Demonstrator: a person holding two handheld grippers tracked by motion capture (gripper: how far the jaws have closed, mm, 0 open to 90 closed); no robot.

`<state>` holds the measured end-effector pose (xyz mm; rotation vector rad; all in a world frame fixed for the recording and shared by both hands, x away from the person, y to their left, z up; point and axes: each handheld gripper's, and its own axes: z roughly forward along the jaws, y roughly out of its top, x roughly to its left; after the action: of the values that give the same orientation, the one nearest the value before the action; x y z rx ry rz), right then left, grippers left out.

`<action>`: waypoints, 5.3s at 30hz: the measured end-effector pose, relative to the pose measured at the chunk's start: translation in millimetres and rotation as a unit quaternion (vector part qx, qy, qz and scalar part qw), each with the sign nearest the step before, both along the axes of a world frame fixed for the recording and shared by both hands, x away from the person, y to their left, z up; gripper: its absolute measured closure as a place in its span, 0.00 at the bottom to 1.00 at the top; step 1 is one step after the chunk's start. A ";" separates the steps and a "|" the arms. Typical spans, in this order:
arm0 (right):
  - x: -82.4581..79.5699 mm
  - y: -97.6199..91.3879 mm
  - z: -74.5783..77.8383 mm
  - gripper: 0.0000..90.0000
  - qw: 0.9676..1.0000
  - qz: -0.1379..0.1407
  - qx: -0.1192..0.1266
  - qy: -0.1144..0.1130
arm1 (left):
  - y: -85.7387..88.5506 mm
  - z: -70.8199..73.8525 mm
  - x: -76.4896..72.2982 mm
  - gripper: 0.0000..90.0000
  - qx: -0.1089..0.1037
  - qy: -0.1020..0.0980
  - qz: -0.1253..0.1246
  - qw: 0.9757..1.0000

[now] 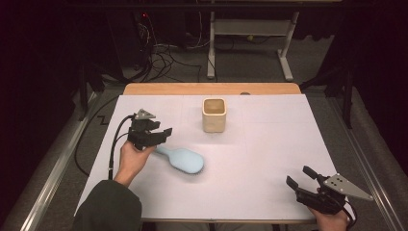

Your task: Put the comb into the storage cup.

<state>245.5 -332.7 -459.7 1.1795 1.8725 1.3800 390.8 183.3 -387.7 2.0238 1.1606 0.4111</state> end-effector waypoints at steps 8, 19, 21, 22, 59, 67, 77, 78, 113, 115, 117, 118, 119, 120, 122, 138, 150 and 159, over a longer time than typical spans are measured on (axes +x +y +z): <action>-0.7 2.1 -0.5 0.31 1.000 0.001 -0.017 -0.004 | -1.3 4.4 8.9 0.54 0.046 0.028 -0.014 0.998; -0.3 1.5 -0.5 0.31 1.000 0.001 -0.014 -0.003 | -4.2 -2.8 21.4 0.64 0.104 0.078 -0.016 0.991; -0.4 1.6 -0.5 0.31 1.000 0.001 -0.014 -0.003 | -5.0 -5.7 24.6 0.66 0.110 0.094 -0.018 0.989; -0.4 1.8 -0.6 0.31 1.000 0.001 -0.015 -0.002 | -5.8 -7.6 26.2 0.67 0.113 0.101 -0.017 0.988; -0.1 1.8 -1.0 0.31 1.000 0.004 -0.018 -0.003 | -7.1 -36.8 43.1 0.99 0.183 0.195 -0.007 0.964; -0.3 1.4 -0.8 0.31 1.000 0.002 -0.015 -0.001 | -8.8 -36.4 37.2 0.99 0.199 0.194 -0.016 0.960; -0.5 1.5 -0.7 0.31 1.000 0.002 -0.015 -0.001 | -6.3 -36.4 27.5 0.99 0.182 0.194 -0.025 0.964; -0.4 1.4 -0.7 0.31 1.000 0.002 -0.016 -0.001 | -5.4 -36.3 26.6 0.99 0.180 0.195 -0.027 0.964; -0.9 0.3 -0.1 0.31 1.000 -0.002 -0.012 -0.003 | -0.4 -40.0 -2.6 0.99 0.158 0.217 -0.056 0.962; -0.8 0.2 -0.1 0.31 1.000 -0.002 -0.012 -0.003 | -0.5 -40.9 -5.2 0.99 0.153 0.218 -0.057 0.962; -0.7 0.4 -0.2 0.31 1.000 -0.003 -0.012 -0.004 | 0.0 -41.6 -7.3 0.99 0.152 0.220 -0.062 0.962; -0.7 0.4 -0.2 0.31 1.000 -0.003 -0.012 -0.004 | 0.0 -42.3 -8.4 0.99 0.150 0.221 -0.063 0.962; -0.8 0.4 -0.2 0.31 1.000 -0.004 -0.012 -0.004 | 0.2 -42.5 -9.3 0.99 0.149 0.221 -0.064 0.962; -0.8 0.5 -0.2 0.31 1.000 -0.004 -0.012 -0.004 | 0.0 -42.8 -10.5 0.99 0.148 0.221 -0.065 0.962; -0.8 0.6 -0.2 0.31 1.000 -0.004 -0.012 -0.004 | -1.2 -42.3 -13.3 0.99 0.148 0.221 -0.066 0.962; -0.7 0.8 -0.4 0.31 1.000 -0.003 -0.013 -0.004 | -12.0 -42.2 -28.2 0.97 0.139 0.227 -0.081 0.961; -0.8 0.9 -0.3 0.31 1.000 -0.003 -0.012 -0.004 | -11.3 -42.8 -39.5 0.97 0.127 0.224 -0.081 0.963; -0.9 0.9 -0.3 0.31 1.000 -0.003 -0.012 -0.004 | -13.0 -43.2 -50.1 0.97 0.121 0.221 -0.089 0.964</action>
<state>244.6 -331.7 -459.9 1.1640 1.8734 1.3532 340.7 170.3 -430.9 2.4969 1.2152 0.0029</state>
